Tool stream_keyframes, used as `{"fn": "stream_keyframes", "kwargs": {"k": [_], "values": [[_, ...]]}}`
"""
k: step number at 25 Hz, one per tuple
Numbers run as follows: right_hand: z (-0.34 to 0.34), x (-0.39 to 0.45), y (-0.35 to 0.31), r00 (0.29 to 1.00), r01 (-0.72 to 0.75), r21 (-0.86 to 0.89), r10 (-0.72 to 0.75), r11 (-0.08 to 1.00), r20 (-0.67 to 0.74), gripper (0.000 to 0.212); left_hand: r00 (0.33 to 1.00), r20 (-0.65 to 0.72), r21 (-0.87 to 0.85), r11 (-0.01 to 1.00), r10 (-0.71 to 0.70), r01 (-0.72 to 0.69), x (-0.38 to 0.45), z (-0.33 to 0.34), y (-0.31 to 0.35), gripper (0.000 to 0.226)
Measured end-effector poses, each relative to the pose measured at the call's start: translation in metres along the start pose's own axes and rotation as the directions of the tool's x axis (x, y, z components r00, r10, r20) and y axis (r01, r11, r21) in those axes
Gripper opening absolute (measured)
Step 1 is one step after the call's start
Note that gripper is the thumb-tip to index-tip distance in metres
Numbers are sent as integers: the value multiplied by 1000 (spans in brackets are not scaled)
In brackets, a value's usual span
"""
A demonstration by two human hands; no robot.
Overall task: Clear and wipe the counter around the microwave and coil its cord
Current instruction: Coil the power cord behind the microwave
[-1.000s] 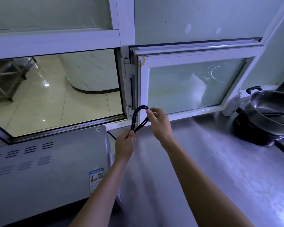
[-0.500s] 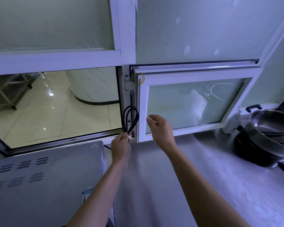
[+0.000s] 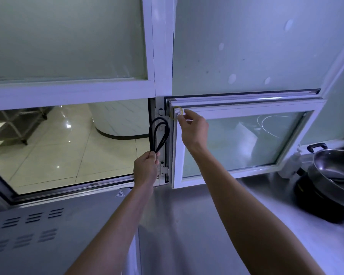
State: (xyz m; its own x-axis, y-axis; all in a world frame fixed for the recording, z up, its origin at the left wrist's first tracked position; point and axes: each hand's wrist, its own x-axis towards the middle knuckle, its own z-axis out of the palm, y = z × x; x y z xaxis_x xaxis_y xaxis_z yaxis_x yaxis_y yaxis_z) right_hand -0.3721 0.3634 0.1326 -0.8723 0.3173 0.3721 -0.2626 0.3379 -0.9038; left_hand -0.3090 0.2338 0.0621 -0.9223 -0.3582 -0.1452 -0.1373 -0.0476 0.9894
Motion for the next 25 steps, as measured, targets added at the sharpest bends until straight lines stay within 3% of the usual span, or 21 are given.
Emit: {"fn": "stream_keyframes", "kwargs": {"k": [5,9,14,17,21,25], "values": [[8,32,-6,999,36,-121,-35,992,8,22,998,37,-16,999,48,-48,16,4,10,36],[14,41,-2,1000,31,-180,-31,983,1,45,998,54,-12,999,34,-33,17,2,7,37],[16,49,11,997,72,-284,-77,956,-7,18,998,68,-26,1000,11,-9,18,-2,3,37],[12,51,15,982,186,-350,-190,918,26,16,996,84,-43,999,5,-1,19,-1,-1,36],[10,45,16,975,221,-224,-217,949,42,15,996,77,-84,996,-33,40,16,-2,-7,33],[-5,14,19,999,38,-10,-38,999,24,13,998,49,-94,995,-38,43,4,-8,-14,35]]}}
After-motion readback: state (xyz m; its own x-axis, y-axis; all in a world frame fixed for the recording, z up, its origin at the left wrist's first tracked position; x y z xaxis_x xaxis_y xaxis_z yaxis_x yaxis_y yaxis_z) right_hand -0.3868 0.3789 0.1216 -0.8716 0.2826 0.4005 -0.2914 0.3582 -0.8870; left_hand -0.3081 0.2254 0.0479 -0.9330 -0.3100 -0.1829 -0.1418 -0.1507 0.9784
